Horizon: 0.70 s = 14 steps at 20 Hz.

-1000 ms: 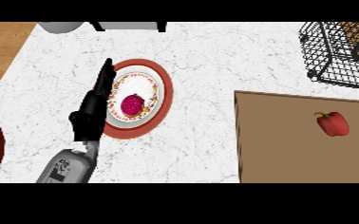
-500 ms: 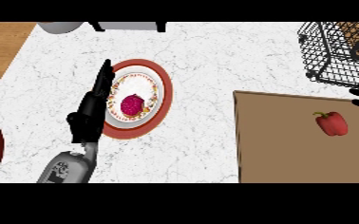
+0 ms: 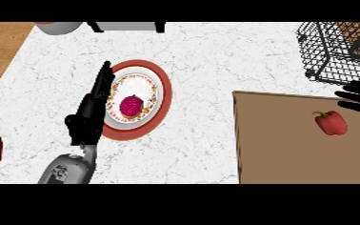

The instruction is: Pick the bell pepper from the tray and place it in the tiered basket

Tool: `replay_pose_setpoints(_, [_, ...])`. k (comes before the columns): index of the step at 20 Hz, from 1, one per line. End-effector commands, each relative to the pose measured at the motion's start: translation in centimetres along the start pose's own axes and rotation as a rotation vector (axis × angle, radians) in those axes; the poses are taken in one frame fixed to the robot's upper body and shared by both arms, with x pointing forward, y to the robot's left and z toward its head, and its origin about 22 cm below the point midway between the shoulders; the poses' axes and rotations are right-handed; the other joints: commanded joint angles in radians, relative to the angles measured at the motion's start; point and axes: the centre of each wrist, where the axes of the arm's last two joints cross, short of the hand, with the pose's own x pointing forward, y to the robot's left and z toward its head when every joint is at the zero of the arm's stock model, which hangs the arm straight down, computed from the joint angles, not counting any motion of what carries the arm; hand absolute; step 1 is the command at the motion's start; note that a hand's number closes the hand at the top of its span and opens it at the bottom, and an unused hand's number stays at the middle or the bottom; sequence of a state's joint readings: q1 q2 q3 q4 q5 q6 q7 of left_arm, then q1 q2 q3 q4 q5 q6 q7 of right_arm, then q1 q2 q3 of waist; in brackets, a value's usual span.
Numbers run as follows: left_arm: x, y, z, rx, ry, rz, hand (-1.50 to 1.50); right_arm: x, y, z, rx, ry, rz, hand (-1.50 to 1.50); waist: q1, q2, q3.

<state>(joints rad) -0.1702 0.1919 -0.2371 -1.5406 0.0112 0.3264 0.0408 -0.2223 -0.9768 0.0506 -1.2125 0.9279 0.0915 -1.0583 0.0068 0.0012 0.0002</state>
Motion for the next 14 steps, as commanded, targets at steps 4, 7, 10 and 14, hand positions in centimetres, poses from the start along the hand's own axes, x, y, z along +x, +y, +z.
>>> replay_pose_setpoints(4, [-0.5, 0.0, 1.6, 0.021, -0.020, -0.026, 0.00, -1.1, 0.7, 0.1, 0.035, -0.091, -0.055, -1.50, 0.005, 0.000, 0.000])
replay_pose_setpoints(7, [-1.1, 0.7, 0.1, 0.020, -0.019, -0.001, 0.00, -0.1, 0.3, -2.7, 0.052, -0.090, -0.030, -1.50, -0.002, 0.000, 0.000])
replay_pose_setpoints(10, [-0.3, 0.3, 0.6, 0.011, -0.003, -0.008, 0.00, 0.6, -0.1, -3.8, 0.064, -0.089, -0.014, -1.50, -0.003, -0.001, -0.001])
replay_pose_setpoints(14, [-0.3, 0.8, -0.4, 0.017, 0.003, -0.009, 0.00, 0.2, 0.9, -3.7, 0.059, -0.066, -0.019, -1.50, -0.003, -0.001, 0.000])
